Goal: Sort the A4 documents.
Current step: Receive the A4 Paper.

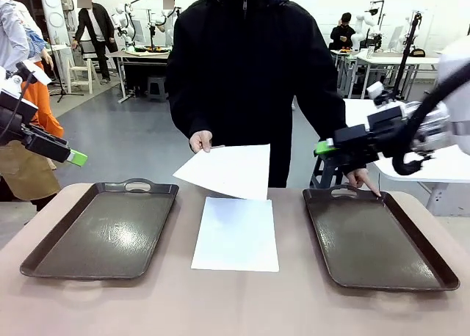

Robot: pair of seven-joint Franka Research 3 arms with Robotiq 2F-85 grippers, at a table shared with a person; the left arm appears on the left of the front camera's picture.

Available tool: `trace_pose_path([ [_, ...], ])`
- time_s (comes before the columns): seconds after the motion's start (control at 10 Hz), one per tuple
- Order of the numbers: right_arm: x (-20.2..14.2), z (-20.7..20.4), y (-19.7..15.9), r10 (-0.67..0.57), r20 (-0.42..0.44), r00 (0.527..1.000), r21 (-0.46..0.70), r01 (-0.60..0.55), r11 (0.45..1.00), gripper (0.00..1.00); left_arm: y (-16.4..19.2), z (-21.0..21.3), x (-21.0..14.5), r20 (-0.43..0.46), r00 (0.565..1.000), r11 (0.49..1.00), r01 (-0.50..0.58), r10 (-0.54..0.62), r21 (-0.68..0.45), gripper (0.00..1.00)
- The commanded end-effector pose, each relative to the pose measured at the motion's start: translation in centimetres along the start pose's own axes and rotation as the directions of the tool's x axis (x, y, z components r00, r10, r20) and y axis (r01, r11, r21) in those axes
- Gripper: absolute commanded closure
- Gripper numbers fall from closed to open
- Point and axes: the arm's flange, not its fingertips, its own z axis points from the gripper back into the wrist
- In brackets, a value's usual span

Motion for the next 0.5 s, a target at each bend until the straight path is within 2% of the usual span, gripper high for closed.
trace_pose_path([
  [0.0,-0.3,-3.9,-1.4,-0.127,-0.037,0.991,0.095,0.130,0.987,0.00,0.1,0.0,-0.1,0.002,1.000,1.000,-0.001,0.001,0.000,0.00],
  [0.3,-1.6,-8.2,-1.8,-0.218,-0.103,0.970,0.135,0.231,0.963,0.00,0.1,0.0,-0.1,0.002,1.000,1.000,-0.001,0.001,0.000,0.00],
  [0.4,-1.5,-9.7,-2.3,-0.260,-0.107,0.960,0.191,0.276,0.942,0.00,0.1,0.0,-0.1,0.002,1.000,1.000,-0.001,0.001,0.000,0.00],
])
